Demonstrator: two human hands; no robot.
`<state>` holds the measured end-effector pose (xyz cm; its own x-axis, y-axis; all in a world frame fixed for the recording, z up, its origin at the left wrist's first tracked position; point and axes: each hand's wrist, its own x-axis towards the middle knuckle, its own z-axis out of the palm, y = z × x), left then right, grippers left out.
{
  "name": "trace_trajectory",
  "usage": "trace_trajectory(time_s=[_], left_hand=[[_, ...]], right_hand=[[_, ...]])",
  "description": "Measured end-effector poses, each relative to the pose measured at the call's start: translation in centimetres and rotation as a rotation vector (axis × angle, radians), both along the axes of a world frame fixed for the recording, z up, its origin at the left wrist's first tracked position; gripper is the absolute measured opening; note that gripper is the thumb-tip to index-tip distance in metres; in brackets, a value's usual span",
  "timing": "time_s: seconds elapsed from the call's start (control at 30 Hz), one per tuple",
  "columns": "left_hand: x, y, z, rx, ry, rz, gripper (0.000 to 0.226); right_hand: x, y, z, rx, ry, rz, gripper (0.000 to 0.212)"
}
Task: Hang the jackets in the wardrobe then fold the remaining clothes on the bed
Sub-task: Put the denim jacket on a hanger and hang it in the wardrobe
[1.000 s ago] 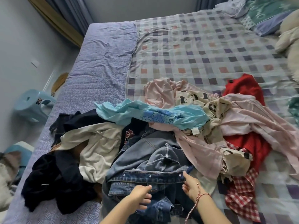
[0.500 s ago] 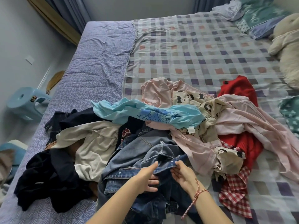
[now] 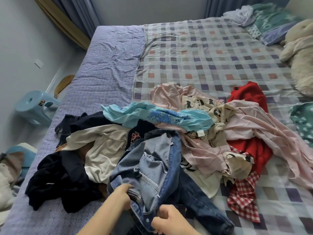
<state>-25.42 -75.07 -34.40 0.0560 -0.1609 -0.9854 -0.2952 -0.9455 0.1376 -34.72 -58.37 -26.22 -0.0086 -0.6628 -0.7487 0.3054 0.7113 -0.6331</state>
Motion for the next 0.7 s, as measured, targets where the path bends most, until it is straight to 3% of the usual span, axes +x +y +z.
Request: trace_trajectory(time_s=[0.07, 0.17, 0.27, 0.37, 0.47, 0.53, 0.63, 0.7], left_hand=[[3.6, -1.6, 0.1, -0.126, -0.038, 0.069, 0.012], [5.9, -1.8, 5.4, -0.470, -0.024, -0.065, 0.028], [5.9, -0.5, 12.6, -0.927, 0.109, -0.522, 0.028], [5.4, 1.2, 20.0, -1.261, 0.269, -1.054, 0.037], [5.7, 1.4, 27.9, -1.451, 0.424, -1.235, 0.036], [5.9, 0.9, 32.9, -1.546, 0.432, -1.336, 0.018], [5.7, 0.3, 39.6, -1.649, 0.362, -1.560, 0.025], [4.8, 0.8, 43.1, -1.646, 0.388, -1.747, 0.014]], right_hand=[[-0.6, 0.8, 0.3, -0.001, 0.061, 0.120, 0.019], [-3.0, 1.4, 0.9, -0.005, 0.321, 0.098, 0.016], [-5.6, 1.2, 3.2, -0.078, 0.501, -0.061, 0.014], [-7.5, -0.2, 6.4, -0.198, 0.646, -0.026, 0.011], [-8.3, -2.2, 11.7, -0.373, 0.791, 0.022, 0.014], [-7.9, -3.2, 14.3, -0.500, 0.787, 0.055, 0.025], [-6.3, -5.0, 18.8, -0.731, 0.706, 0.084, 0.058], [-5.0, -6.5, 22.3, -0.858, 0.557, 0.203, 0.080]])
